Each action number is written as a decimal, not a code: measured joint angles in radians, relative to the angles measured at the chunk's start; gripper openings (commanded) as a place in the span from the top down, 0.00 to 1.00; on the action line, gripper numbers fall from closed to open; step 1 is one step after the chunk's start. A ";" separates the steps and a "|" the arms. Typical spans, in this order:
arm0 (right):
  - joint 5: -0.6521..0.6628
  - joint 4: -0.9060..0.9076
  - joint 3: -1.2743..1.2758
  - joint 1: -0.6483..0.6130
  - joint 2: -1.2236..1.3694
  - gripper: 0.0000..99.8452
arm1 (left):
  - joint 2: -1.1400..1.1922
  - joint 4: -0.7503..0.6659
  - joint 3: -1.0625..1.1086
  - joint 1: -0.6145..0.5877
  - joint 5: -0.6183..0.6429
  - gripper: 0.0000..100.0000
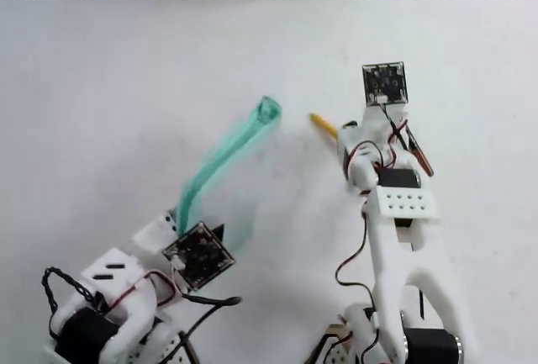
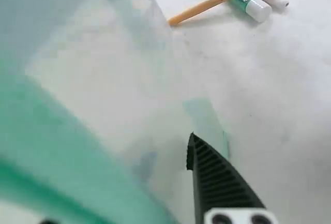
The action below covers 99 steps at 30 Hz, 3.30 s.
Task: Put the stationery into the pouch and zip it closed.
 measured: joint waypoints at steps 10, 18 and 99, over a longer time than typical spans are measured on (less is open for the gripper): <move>0.000 0.000 0.000 0.000 0.000 0.76 | 0.008 -0.132 -0.066 -0.012 -0.002 0.98; 0.000 0.000 0.000 0.000 0.000 0.76 | 0.017 -0.585 0.192 -0.011 0.193 0.98; 0.081 -0.499 -0.011 -0.359 0.287 0.60 | 0.002 -0.399 0.189 -0.014 0.275 0.98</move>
